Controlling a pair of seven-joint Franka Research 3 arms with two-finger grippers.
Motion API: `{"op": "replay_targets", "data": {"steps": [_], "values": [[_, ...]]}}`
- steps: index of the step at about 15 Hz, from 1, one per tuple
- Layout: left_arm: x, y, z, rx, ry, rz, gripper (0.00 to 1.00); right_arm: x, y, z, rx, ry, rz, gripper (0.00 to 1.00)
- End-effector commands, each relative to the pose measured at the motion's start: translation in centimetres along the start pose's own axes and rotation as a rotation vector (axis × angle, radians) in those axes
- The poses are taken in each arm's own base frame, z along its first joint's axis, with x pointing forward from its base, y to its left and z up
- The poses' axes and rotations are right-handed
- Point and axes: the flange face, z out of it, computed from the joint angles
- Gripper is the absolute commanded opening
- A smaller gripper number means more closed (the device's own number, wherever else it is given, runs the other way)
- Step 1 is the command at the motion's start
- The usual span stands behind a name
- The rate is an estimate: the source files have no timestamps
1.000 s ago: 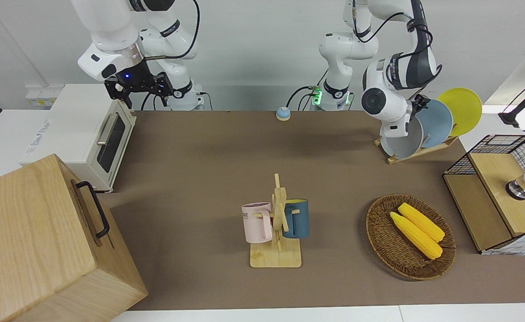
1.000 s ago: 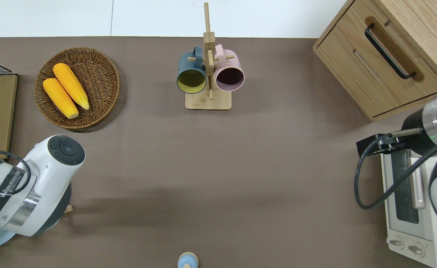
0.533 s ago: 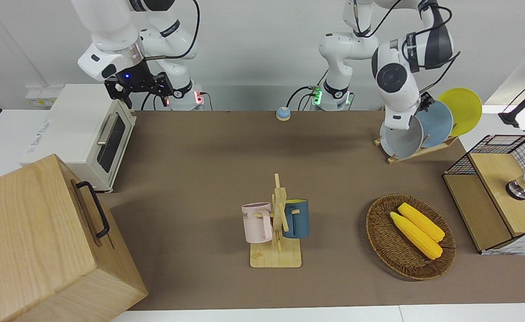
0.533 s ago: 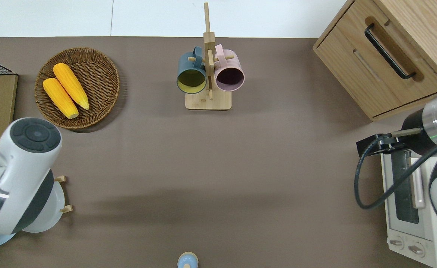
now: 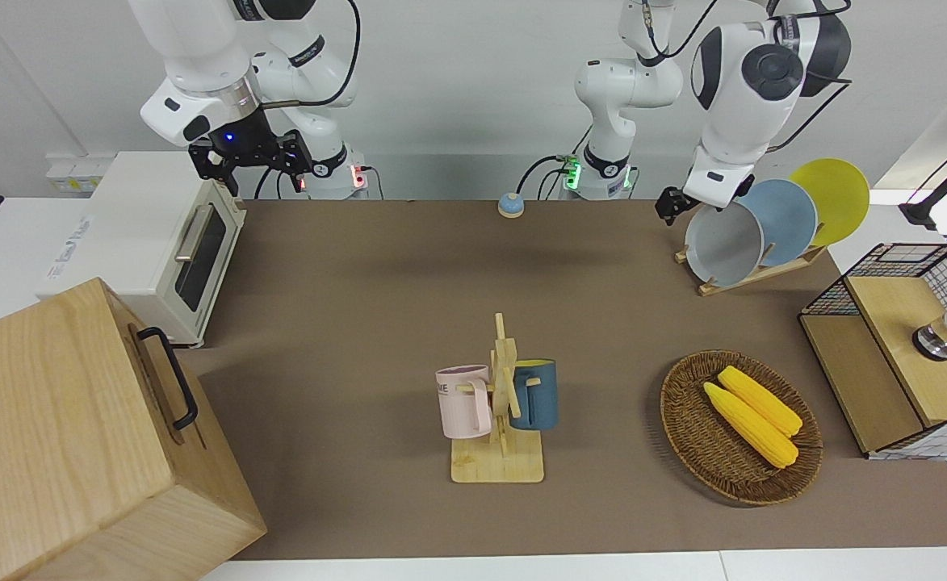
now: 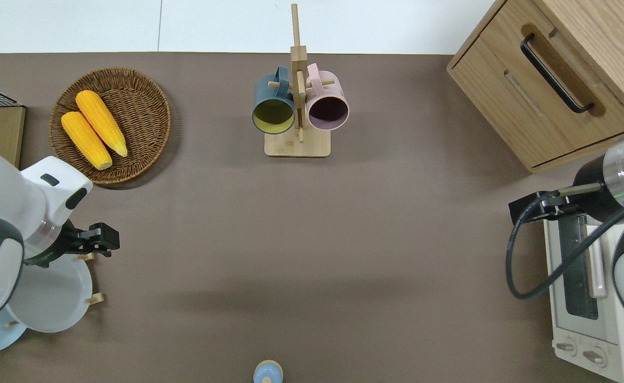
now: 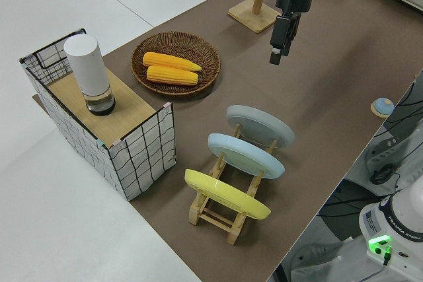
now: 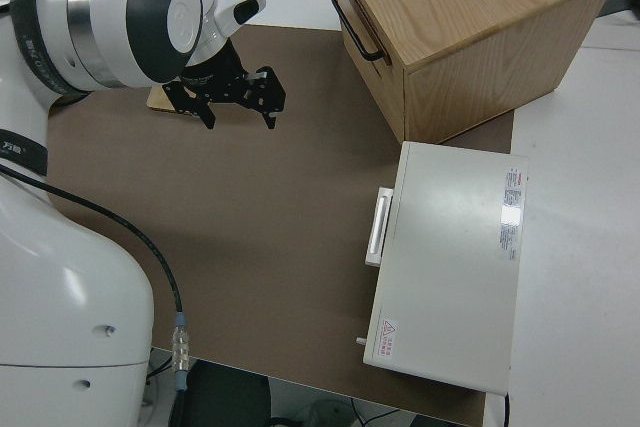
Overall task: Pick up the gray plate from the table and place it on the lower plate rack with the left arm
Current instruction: 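Open the left gripper and withdraw it from the plate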
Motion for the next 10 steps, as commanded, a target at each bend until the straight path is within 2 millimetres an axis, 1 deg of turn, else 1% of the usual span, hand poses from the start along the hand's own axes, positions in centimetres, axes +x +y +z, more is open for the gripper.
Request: {"op": "replay_targets", "data": {"steps": [1,2,3,4,5,7,10], "values": [[0.5,-2.6,-5.4,-0.178,0.089,0.105,1.00,-0.2,0.2,-0.3,-0.006,-0.001,0.015,0.983],[0.5,-2.7,-6.8,-0.186,0.120,0.109,1.00,-0.2,0.2,-0.3,-0.005,-0.001,0.015,0.983],[0.4,-2.9,-7.4,-0.187,0.134,0.108,1.00,-0.2,0.2,-0.3,-0.005,-0.001,0.015,0.983],[0.3,-2.2,-7.9,-0.186,0.145,0.118,1.00,-0.2,0.2,-0.3,-0.007,-0.003,0.015,0.983],[0.4,-2.1,-8.6,-0.187,0.162,0.124,1.00,-0.2,0.2,-0.3,-0.006,-0.001,0.015,0.983],[0.7,-2.0,-8.9,-0.193,0.169,0.120,1.00,-0.2,0.2,-0.3,-0.005,-0.001,0.015,0.983],[1.3,-1.5,-8.6,-0.223,0.175,0.121,1.00,-0.2,0.2,-0.3,-0.005,-0.001,0.015,0.983]]}}
